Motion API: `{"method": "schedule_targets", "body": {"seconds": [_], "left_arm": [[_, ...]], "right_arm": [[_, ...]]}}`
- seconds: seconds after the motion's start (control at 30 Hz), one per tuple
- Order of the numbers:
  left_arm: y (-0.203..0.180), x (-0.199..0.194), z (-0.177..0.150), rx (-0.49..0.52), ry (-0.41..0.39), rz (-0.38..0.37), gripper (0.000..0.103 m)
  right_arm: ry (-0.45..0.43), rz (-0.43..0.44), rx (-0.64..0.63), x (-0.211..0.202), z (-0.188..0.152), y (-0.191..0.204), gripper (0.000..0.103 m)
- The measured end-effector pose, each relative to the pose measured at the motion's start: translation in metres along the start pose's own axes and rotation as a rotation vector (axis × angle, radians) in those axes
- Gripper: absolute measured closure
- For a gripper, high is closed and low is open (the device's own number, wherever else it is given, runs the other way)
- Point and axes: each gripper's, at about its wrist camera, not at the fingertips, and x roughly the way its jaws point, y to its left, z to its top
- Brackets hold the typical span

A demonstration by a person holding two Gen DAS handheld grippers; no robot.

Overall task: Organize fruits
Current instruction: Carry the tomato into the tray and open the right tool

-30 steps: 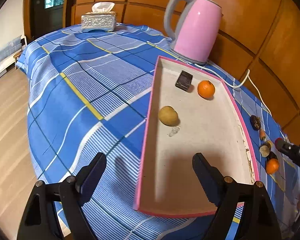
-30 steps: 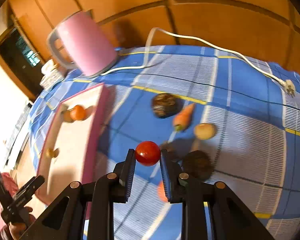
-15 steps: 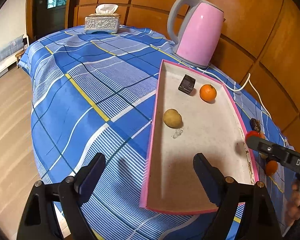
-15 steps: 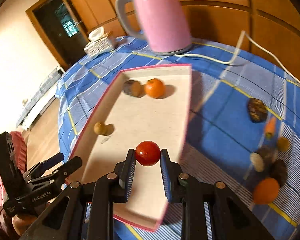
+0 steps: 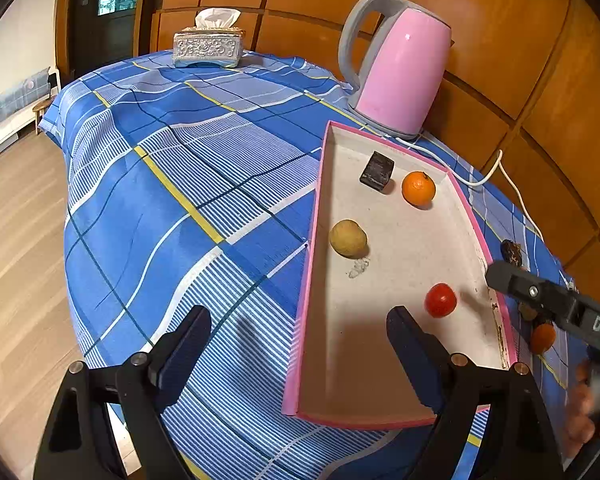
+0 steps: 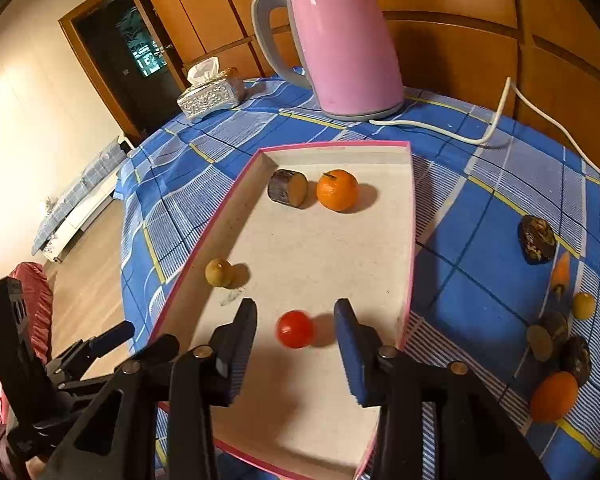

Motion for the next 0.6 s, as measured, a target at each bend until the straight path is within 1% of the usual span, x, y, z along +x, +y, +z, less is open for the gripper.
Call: {"method": "schedule_targets", "body": {"seconds": [0.1, 0.23, 0.43, 0.53, 0.6], "left_arm": [[-0.001, 0.0, 0.0, 0.0, -0.001, -0.001, 0.013], [-0.003, -0.001, 0.0, 0.006, -0.007, -0.003, 0.013], [-0.007, -0.004, -0.001, 0.017, -0.016, -0.005, 0.013], [-0.01, -0.006, -0.001, 0.026, -0.022, -0.009, 0.013], [-0.011, -0.006, -0.001, 0.03, -0.025, -0.011, 0.013]], "right_arm": [[-0.007, -0.013, 0.009, -0.006, -0.007, -0.004, 0.061], [-0.038, -0.065, 0.039, -0.023, -0.02, -0.019, 0.061], [-0.088, -0.175, 0.148, -0.055, -0.04, -0.062, 0.061], [-0.119, -0.26, 0.213, -0.073, -0.053, -0.088, 0.061], [-0.144, -0.339, 0.278, -0.088, -0.064, -0.11, 0.061]]}}
